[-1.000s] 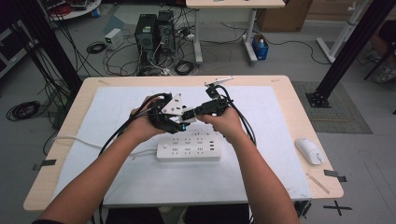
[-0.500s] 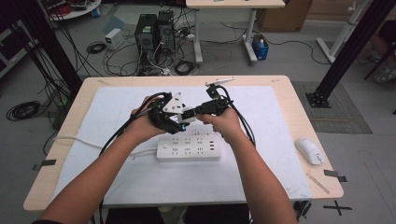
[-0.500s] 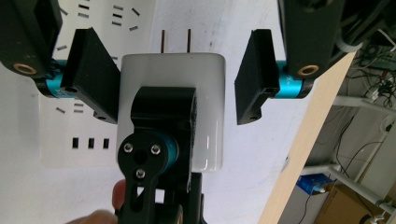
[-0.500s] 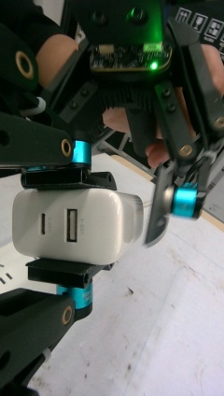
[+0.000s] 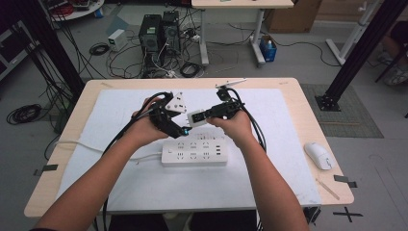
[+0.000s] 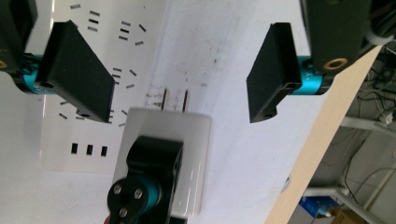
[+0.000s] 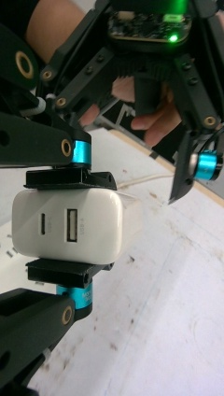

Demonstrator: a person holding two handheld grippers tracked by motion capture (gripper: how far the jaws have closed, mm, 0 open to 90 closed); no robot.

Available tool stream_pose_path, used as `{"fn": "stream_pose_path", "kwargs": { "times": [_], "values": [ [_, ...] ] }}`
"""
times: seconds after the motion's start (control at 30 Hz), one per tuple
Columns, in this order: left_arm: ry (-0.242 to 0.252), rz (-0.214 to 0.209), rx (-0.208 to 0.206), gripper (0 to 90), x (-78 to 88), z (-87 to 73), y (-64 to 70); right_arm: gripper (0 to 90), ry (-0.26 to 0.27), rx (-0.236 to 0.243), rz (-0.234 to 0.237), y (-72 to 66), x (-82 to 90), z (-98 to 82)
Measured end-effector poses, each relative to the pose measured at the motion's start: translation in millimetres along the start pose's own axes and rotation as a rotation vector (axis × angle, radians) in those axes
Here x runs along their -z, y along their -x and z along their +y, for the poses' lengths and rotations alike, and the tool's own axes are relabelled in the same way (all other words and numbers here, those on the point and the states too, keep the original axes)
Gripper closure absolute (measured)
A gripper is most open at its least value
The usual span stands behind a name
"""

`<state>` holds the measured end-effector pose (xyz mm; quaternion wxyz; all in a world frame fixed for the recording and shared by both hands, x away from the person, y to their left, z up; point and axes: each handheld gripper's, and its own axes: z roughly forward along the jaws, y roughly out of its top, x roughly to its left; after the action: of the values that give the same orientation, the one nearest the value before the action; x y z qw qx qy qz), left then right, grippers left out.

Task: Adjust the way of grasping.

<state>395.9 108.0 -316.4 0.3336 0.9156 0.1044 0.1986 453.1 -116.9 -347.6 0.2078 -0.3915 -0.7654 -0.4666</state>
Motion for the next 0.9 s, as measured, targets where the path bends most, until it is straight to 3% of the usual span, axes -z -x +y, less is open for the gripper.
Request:
{"fn": "stream_pose_path", "kwargs": {
  "times": [0.17, 0.33, 0.7, 0.8, 0.9],
  "values": [
    [-0.033, 0.001, 0.022, 22.3, 4.5, -3.7, -4.2, 62.4, -0.003, 0.032, -0.052, -3.1, 8.1, 0.8],
    [-0.087, -0.045, 0.051, 22.2, 8.0, -10.7, -10.3, 62.4, -0.025, 0.091, -0.13, -10.4, 16.6, 2.8],
    [-0.231, -0.096, 0.079, 16.1, 15.4, -26.8, -26.0, 62.4, -0.103, 0.206, -0.229, -22.8, 29.6, 9.2],
    [-0.306, -0.124, 0.071, 15.9, 16.1, -30.8, -31.7, 62.4, -0.124, 0.229, -0.252, -26.1, 30.9, 11.3],
    [-0.329, -0.131, 0.091, 12.4, 19.3, -33.6, -37.3, 62.3, -0.148, 0.256, -0.265, -28.9, 32.7, 13.3]
  ]
}}
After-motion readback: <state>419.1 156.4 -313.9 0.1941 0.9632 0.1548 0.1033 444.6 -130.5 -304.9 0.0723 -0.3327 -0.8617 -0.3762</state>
